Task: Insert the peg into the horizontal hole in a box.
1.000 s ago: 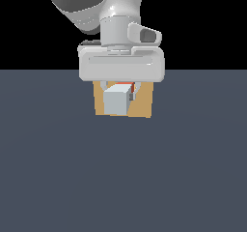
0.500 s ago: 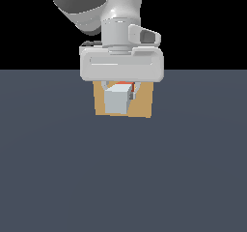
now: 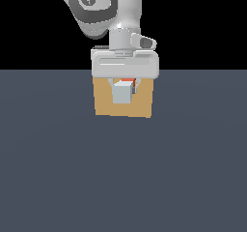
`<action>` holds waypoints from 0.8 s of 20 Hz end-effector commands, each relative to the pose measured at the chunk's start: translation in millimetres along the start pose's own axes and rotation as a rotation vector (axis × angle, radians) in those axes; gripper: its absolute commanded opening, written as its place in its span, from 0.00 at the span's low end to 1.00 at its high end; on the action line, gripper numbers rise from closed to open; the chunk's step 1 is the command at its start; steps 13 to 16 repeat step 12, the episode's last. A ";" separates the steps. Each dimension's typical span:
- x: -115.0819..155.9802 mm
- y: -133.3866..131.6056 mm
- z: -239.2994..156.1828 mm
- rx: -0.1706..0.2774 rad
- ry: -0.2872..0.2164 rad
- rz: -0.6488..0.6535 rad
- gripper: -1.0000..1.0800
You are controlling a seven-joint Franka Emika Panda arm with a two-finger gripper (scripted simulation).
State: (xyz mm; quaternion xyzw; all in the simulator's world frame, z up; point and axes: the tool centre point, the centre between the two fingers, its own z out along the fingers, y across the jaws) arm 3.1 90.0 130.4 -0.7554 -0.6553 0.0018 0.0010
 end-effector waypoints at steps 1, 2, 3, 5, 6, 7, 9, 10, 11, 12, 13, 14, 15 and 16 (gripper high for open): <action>22.3 1.6 -3.9 -0.007 0.003 -0.001 0.00; 29.0 1.8 -3.9 -0.007 0.003 -0.001 0.00; 34.8 2.0 -4.2 -0.008 0.003 -0.001 0.00; 43.9 2.3 -4.5 -0.008 0.003 -0.001 0.00; 47.2 2.5 -4.5 -0.008 0.003 -0.001 0.00; 49.6 2.8 -4.5 -0.008 0.003 -0.001 0.00; 51.7 3.4 -4.5 -0.008 0.003 -0.001 0.00; 51.4 3.7 -4.5 -0.008 0.003 -0.001 0.00; 50.5 3.9 -4.5 -0.008 0.003 -0.001 0.00; 50.1 4.0 -4.5 -0.008 0.003 -0.001 0.00; 50.1 4.0 -4.5 -0.008 0.003 -0.001 0.00; 50.1 4.0 -4.5 -0.008 0.003 -0.001 0.00; 50.1 4.0 -4.5 -0.008 0.003 -0.001 0.00; 50.1 4.0 -4.5 -0.008 0.003 -0.001 0.00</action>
